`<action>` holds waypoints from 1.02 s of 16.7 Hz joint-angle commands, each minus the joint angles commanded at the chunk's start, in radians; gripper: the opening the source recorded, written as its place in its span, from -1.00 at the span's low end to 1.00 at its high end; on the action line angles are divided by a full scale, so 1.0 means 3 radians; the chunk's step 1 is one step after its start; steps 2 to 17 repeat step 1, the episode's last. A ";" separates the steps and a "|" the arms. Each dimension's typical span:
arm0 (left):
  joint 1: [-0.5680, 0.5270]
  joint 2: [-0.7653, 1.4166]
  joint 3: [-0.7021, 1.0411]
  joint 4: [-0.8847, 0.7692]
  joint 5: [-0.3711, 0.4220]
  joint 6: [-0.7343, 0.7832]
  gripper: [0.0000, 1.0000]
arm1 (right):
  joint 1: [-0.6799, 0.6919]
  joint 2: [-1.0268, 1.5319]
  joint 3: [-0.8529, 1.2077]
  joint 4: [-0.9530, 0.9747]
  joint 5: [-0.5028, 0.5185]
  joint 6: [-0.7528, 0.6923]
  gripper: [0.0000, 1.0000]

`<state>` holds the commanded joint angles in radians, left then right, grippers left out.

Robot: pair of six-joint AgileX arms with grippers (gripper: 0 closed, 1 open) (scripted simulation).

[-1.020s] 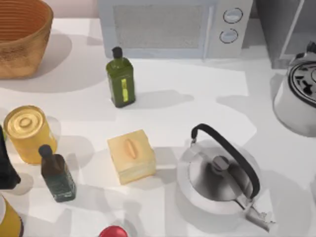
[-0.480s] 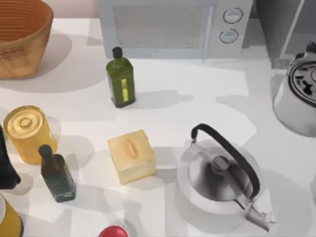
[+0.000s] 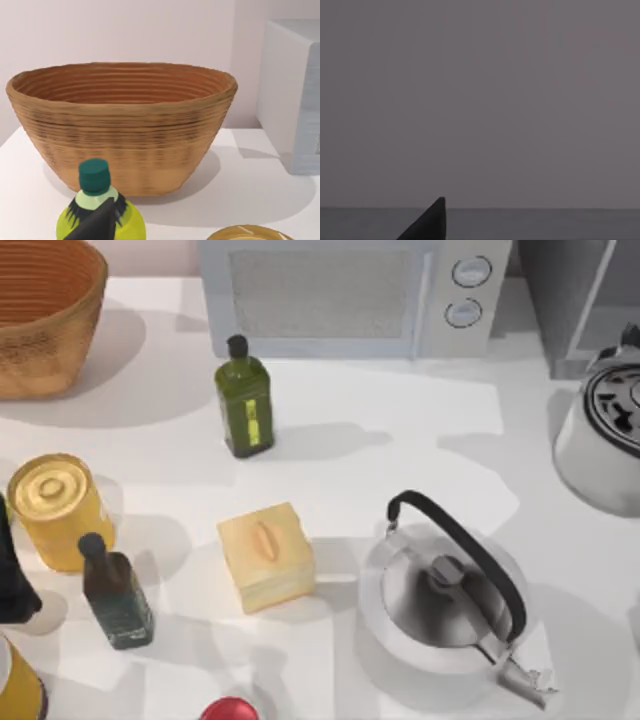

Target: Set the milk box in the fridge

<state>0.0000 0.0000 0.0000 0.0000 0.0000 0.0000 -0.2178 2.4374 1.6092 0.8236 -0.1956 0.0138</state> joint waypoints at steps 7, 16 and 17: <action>0.0000 0.0000 0.0000 0.0000 0.0000 0.0000 1.00 | 0.0000 0.0000 0.0000 0.0000 0.0000 0.0000 1.00; 0.0000 0.0000 0.0000 0.0000 0.0000 0.0000 1.00 | 0.0000 0.0000 0.0000 0.0000 0.0000 0.0000 1.00; 0.0000 0.0000 0.0000 0.0000 0.0000 0.0000 1.00 | 0.0000 0.0000 0.0000 0.0000 0.0000 0.0000 1.00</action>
